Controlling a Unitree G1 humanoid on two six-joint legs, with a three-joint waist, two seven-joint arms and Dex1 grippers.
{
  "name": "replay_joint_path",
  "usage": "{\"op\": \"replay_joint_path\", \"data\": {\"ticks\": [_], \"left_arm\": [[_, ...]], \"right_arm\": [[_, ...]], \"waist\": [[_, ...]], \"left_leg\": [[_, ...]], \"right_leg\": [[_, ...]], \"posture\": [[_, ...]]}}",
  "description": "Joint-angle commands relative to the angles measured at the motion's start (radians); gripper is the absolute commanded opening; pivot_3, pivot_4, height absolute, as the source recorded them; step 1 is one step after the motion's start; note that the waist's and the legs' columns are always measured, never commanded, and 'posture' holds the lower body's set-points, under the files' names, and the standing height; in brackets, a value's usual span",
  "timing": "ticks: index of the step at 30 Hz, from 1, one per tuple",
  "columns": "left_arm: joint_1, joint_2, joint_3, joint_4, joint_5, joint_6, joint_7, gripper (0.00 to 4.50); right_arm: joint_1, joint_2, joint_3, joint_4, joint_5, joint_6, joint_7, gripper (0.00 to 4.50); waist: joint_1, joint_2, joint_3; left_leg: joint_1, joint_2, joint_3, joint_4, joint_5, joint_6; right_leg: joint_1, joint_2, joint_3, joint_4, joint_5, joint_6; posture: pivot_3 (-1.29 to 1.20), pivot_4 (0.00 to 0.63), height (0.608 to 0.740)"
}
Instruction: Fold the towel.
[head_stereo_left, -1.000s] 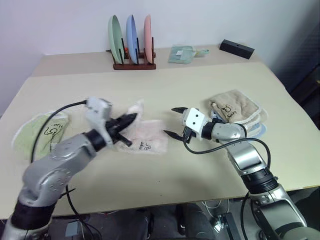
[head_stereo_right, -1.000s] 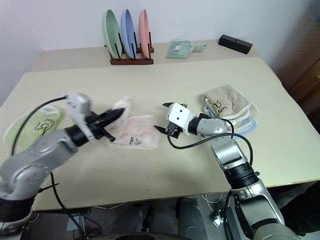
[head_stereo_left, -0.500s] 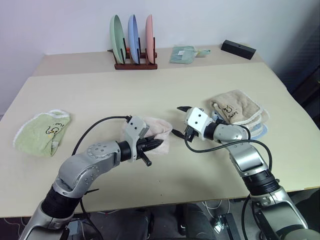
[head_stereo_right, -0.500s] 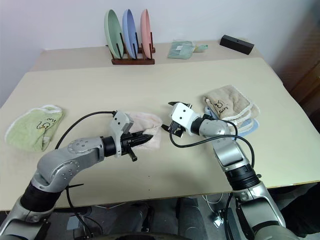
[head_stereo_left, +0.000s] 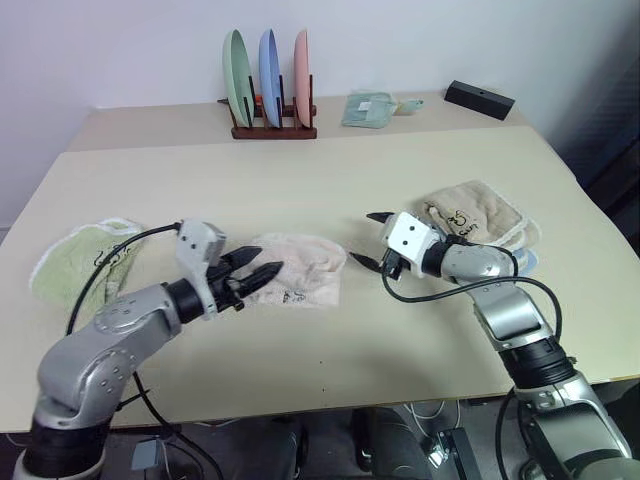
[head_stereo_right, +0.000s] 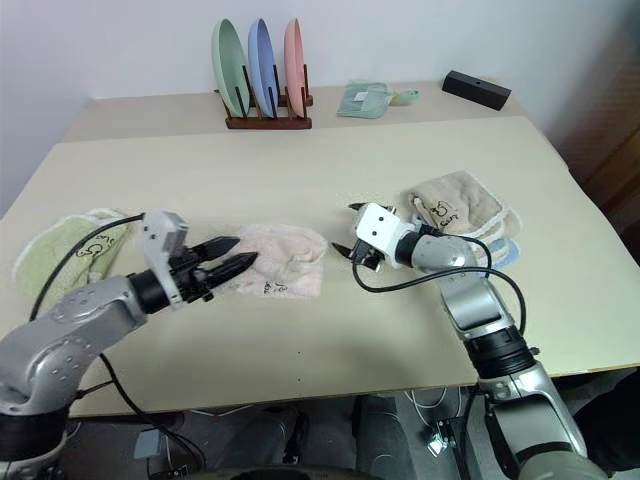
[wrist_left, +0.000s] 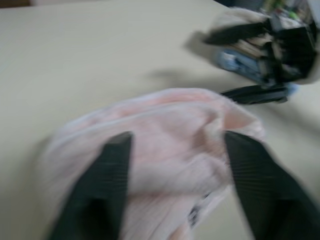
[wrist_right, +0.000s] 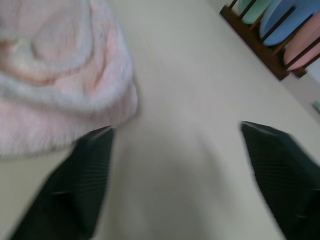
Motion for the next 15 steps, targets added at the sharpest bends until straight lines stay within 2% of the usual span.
{"op": "replay_joint_path", "data": {"ticks": [1,2,3,5,7,9,11,15], "left_arm": [[-0.007,0.008,0.058,-0.009,0.054,-0.082,0.003,0.64],[-0.026,0.003,0.028,0.013,0.106,-0.115,0.013,0.15],[-0.040,-0.002,0.004,0.029,0.144,-0.142,0.018,0.00],[-0.101,-0.033,-0.094,0.091,0.280,-0.207,0.073,0.00],[-0.139,-0.071,-0.159,0.140,0.374,-0.269,0.106,0.00],[-0.146,-0.149,-0.204,0.192,0.388,-0.310,0.106,0.00],[-0.128,-0.200,-0.248,0.237,0.417,-0.347,0.094,0.00],[-0.076,-0.230,-0.256,0.282,0.428,-0.402,0.037,0.00]], "right_arm": [[-0.032,0.008,-0.072,-0.047,0.088,0.043,0.017,1.99],[-0.051,0.030,-0.082,-0.065,0.123,0.079,0.016,1.48],[-0.063,0.045,-0.089,-0.077,0.147,0.103,0.017,0.97],[-0.098,0.121,-0.109,-0.138,0.276,0.254,0.009,0.02],[-0.110,0.162,-0.107,-0.189,0.351,0.360,0.012,0.02],[-0.116,0.217,-0.046,-0.206,0.349,0.385,0.000,0.02],[-0.123,0.283,0.019,-0.166,0.311,0.402,-0.049,0.02],[-0.075,0.272,0.140,-0.081,0.186,0.362,-0.072,0.02]], "waist": [[0.001,0.000,0.000],[0.000,0.000,0.000],[0.000,0.000,0.000],[0.000,0.000,0.000],[-0.001,0.000,0.000],[-0.001,0.000,0.000],[-0.004,0.000,-0.001],[-0.003,0.000,-0.001]], "left_leg": [[0.000,0.000,0.000,0.000,0.000,0.000],[0.001,0.000,0.000,0.000,0.000,0.000],[0.001,0.000,0.000,0.000,0.000,0.000],[0.001,0.000,0.000,0.000,0.000,0.000],[0.001,0.001,0.000,0.000,0.000,0.000],[0.000,0.001,0.000,0.000,0.000,0.000],[0.000,0.000,0.000,0.000,0.000,0.001],[-0.001,0.000,0.001,0.000,0.000,0.001]], "right_leg": [[0.001,0.000,0.000,0.000,0.000,0.000],[0.001,0.000,0.000,0.000,0.000,0.000],[0.002,0.000,0.000,0.000,0.000,0.000],[0.002,0.000,0.000,0.000,0.001,-0.001],[0.001,0.000,0.000,0.000,0.001,-0.001],[0.000,0.000,0.000,0.000,0.001,-0.001],[0.000,0.000,-0.001,-0.001,0.001,-0.001],[-0.001,0.000,-0.001,0.000,0.001,-0.001]], "posture": [[0.00,0.150,0.740],[0.00,0.150,0.740],[0.00,0.150,0.740],[0.00,0.150,0.740],[0.00,0.150,0.740],[0.00,0.150,0.740],[0.00,0.150,0.740],[0.00,0.150,0.740]]}}
